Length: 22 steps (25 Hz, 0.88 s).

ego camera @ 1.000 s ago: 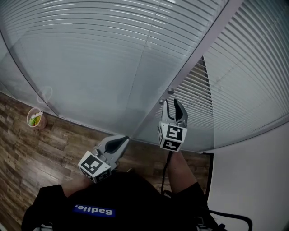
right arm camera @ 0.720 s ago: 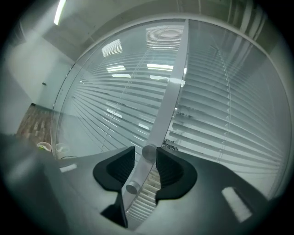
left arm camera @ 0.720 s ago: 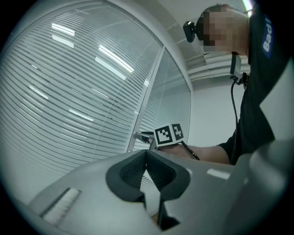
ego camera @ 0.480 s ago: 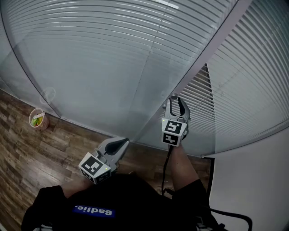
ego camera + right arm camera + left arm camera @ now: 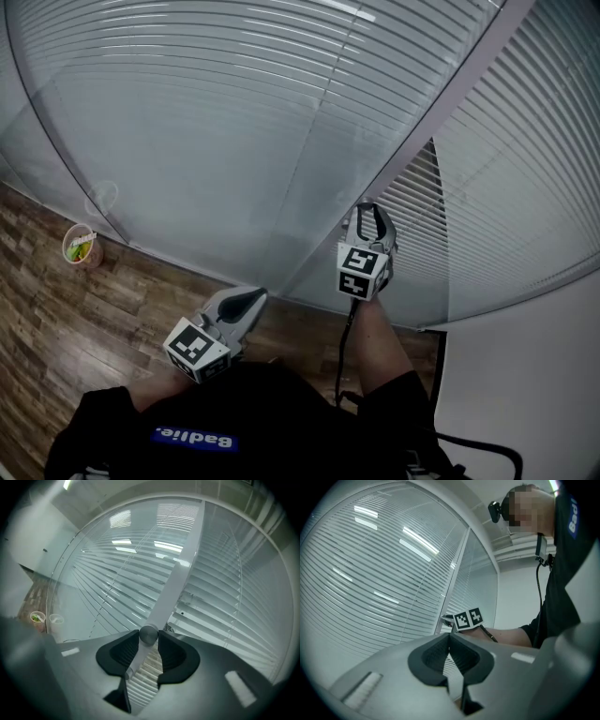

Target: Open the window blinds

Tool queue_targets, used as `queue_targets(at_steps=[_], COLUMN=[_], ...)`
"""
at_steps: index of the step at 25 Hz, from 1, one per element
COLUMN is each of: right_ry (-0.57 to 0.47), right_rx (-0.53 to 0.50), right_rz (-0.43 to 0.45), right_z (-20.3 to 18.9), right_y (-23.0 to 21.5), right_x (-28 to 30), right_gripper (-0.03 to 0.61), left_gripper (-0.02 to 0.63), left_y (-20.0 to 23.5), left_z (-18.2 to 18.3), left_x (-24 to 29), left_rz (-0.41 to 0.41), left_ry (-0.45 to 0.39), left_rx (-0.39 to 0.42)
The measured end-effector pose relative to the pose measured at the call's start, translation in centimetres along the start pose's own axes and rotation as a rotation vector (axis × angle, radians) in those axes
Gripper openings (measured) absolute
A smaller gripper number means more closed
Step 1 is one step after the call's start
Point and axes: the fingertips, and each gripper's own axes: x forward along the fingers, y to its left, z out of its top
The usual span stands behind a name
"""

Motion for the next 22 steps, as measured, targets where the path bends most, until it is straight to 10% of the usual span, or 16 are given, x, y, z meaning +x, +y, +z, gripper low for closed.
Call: queue_targets(at_steps=[22], right_ry=[-0.011], right_rx=[0.11], right_rz=[-0.008], right_z=[-0.18], right_y=[-0.27], right_x=[0.52], right_gripper=[0.129], left_gripper=[0.0], left_y=[0.12], left_z=[-0.37], left_x=[-0.06], left_rz=[-0.003], left_ry=[0.003], left_rx=[-0.008])
